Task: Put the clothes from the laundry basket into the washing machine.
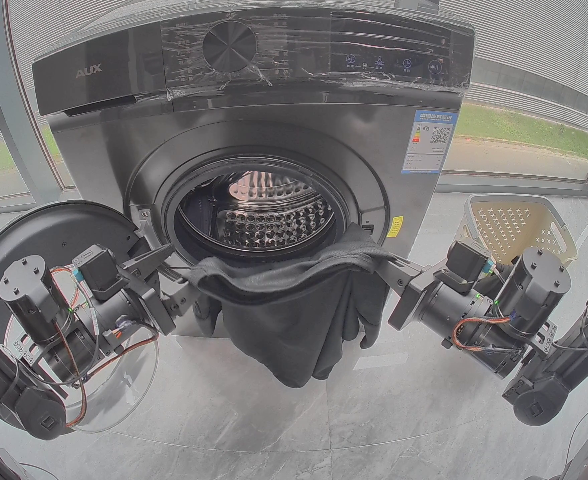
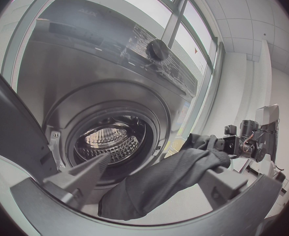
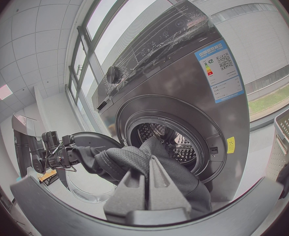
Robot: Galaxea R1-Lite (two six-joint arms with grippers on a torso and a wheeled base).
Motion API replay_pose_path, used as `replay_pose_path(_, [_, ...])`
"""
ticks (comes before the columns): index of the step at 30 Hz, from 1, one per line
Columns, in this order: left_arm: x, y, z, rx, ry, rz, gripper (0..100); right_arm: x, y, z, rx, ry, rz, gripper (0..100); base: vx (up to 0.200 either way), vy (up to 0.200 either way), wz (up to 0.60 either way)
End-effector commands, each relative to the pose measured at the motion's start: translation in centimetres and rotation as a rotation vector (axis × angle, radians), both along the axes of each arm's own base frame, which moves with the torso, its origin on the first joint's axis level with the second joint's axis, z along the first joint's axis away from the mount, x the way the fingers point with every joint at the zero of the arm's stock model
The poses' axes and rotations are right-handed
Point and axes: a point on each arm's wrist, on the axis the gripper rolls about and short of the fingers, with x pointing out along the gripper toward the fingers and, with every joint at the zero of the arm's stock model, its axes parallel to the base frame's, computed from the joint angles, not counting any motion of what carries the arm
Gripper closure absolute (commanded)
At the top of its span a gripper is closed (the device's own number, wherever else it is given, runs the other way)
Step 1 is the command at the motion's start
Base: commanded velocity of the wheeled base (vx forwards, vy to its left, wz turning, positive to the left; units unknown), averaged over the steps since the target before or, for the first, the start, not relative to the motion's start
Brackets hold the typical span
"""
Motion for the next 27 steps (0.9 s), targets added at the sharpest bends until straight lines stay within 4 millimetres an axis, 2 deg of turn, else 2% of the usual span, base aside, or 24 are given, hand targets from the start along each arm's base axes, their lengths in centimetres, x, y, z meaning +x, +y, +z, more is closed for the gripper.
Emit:
replay_pose_path(1, [-0.5, -0.1, -0.9, 0.018, 0.039, -0.036, 0, 0.1, 0.2, 0.0, 0.002, -0.002, 0.003, 100, 0.0, 0.0, 0.0])
replay_pose_path(5, [-0.6, 0.2, -0.7, 0.013, 0.035, -0.04, 0, 0.2, 0.5, -0.4, -0.006, 0.008, 0.007, 100, 0.0, 0.0, 0.0])
replay_pose_path(8, [-1.2, 0.0, -1.4, 0.034, 0.059, -0.06, 0, 0.2, 0.6, -0.3, -0.004, 0.003, 0.002, 100, 0.0, 0.0, 0.0])
replay_pose_path(9, [-3.0, -1.3, -2.4, 0.059, 0.109, -0.139, 0, 0.6, 1.0, 0.2, 0.011, -0.017, -0.006, 100, 0.0, 0.0, 0.0])
replay_pose_path(11, [-3.4, -1.9, -2.6, 0.062, 0.117, -0.169, 0, 0.8, 1.1, 0.3, 0.016, -0.022, -0.004, 100, 0.0, 0.0, 0.0])
replay_pose_path(12, [-3.9, -2.9, -3.0, 0.075, 0.138, -0.212, 0, 1.5, 1.5, 0.0, 0.017, -0.02, -0.011, 100, 0.0, 0.0, 0.0])
replay_pose_path(15, [-3.6, -3.3, -3.7, 0.093, 0.156, -0.214, 0, 2.0, 1.7, -0.7, 0.005, -0.008, -0.018, 100, 0.0, 0.0, 0.0])
replay_pose_path(16, [-3.1, -3.3, -4.5, 0.14, 0.158, -0.187, 0, 2.6, 1.9, -1.2, -0.001, 0.001, -0.031, 100, 0.0, 0.0, 0.0])
replay_pose_path(20, [-3.1, -3.1, -6.1, 0.23, 0.186, -0.131, 0, 4.3, 1.4, -1.2, 0.015, -0.008, -0.12, 100, 0.0, 0.0, 0.0])
replay_pose_path(27, [-3.7, -3.0, -6.6, 0.275, 0.192, -0.137, 0, 5.6, 0.4, -0.7, 0.029, -0.028, -0.172, 100, 0.0, 0.0, 0.0])
